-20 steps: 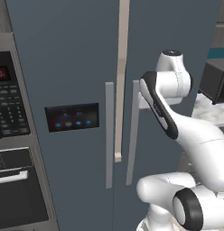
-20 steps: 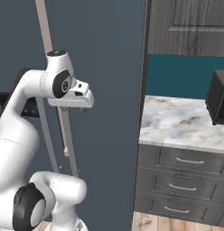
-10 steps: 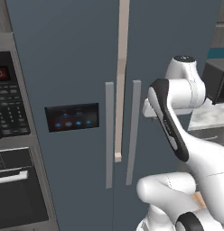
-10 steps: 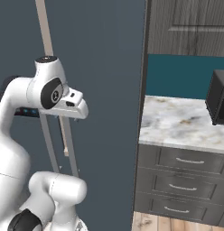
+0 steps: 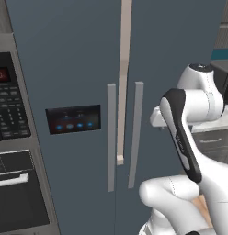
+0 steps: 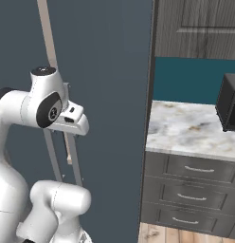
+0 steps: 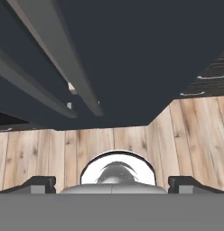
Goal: Open the freezer door, pick up the ice cube tray from the freezer, and place it on the dining counter.
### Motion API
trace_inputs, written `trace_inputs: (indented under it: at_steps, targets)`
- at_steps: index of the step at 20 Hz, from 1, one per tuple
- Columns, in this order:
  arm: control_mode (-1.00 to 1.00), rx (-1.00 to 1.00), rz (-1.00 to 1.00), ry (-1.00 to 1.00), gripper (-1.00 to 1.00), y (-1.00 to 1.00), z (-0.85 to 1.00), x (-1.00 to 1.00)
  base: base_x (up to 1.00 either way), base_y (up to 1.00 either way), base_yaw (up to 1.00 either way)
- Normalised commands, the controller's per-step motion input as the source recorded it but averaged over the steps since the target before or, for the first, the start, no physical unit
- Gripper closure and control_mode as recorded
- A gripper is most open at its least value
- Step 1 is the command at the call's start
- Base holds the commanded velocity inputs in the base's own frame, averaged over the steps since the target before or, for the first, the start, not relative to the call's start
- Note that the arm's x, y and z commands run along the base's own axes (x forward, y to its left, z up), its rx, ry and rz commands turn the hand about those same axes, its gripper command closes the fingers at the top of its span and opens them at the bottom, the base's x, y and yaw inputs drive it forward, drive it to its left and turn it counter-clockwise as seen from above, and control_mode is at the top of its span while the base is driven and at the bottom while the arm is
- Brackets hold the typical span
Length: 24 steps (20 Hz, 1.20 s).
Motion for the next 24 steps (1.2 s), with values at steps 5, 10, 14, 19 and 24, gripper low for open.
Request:
trace_inputs:
  at_steps: [5, 10, 14, 19, 24]
  targets:
    - [-1.0, -0.01, 0.0, 0.01, -1.0, 0.0, 0.0, -0.22, 0.0, 0.0, 0.0]
    - [-1.0, -0.04, 0.0, 0.0, -1.0, 0.0, 0.0, -0.12, 0.0, 0.0, 0.0]
    - [-1.0, -0.03, 0.0, 0.0, -1.0, 0.0, 0.0, -0.03, 0.0, 0.0, 0.0]
    - [-1.0, 0.0, 0.0, 0.0, -1.0, 0.0, 0.0, 0.0, 0.0, 0.0, 0.0]
    - [-1.0, 0.0, 0.0, 0.0, -1.0, 0.0, 0.0, -0.02, 0.0, 0.0, 0.0]
